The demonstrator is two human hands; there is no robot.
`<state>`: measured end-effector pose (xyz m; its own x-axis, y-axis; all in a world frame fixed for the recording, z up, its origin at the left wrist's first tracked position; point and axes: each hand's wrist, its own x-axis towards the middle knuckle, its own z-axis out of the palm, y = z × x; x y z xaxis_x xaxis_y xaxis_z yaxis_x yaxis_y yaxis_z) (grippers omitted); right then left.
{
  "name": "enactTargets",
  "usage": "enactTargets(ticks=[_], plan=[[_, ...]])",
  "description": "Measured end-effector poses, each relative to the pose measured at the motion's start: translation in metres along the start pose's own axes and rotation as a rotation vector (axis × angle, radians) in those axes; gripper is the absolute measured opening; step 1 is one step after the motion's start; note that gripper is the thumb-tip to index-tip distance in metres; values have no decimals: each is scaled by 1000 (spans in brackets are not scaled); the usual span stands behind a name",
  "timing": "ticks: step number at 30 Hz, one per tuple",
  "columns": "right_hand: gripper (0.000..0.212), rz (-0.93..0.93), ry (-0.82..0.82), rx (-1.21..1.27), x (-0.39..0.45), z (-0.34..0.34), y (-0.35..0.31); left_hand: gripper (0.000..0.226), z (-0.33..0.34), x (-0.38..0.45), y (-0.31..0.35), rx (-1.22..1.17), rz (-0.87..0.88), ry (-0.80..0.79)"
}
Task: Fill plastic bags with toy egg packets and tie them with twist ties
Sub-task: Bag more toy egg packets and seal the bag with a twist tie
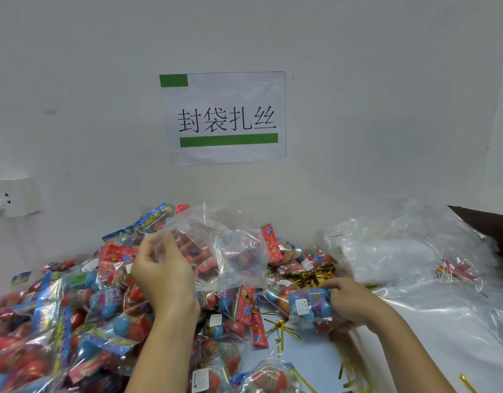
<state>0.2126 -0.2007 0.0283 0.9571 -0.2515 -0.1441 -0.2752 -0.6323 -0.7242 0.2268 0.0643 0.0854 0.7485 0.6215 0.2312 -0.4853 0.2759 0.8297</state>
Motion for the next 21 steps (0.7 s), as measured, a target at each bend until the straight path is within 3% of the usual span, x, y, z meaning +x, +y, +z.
enactTargets(ticks=[3,7,10,14,21], plan=[[32,27,28,17,4,3,0,35,0,-1,1,2,-2,5],[57,-18,41,-134,6,5,1,29,0,-2,2,23,-11,4],[54,-60,69,-211,6,8,2,20,1,-5,3,48,0,-11],[47,-99,38,-98,3,3,1,25,4,-11,8,126,73,-65],[83,-135,73,-63,-11,-17,-4,21,12,-25,7,382,202,-265]])
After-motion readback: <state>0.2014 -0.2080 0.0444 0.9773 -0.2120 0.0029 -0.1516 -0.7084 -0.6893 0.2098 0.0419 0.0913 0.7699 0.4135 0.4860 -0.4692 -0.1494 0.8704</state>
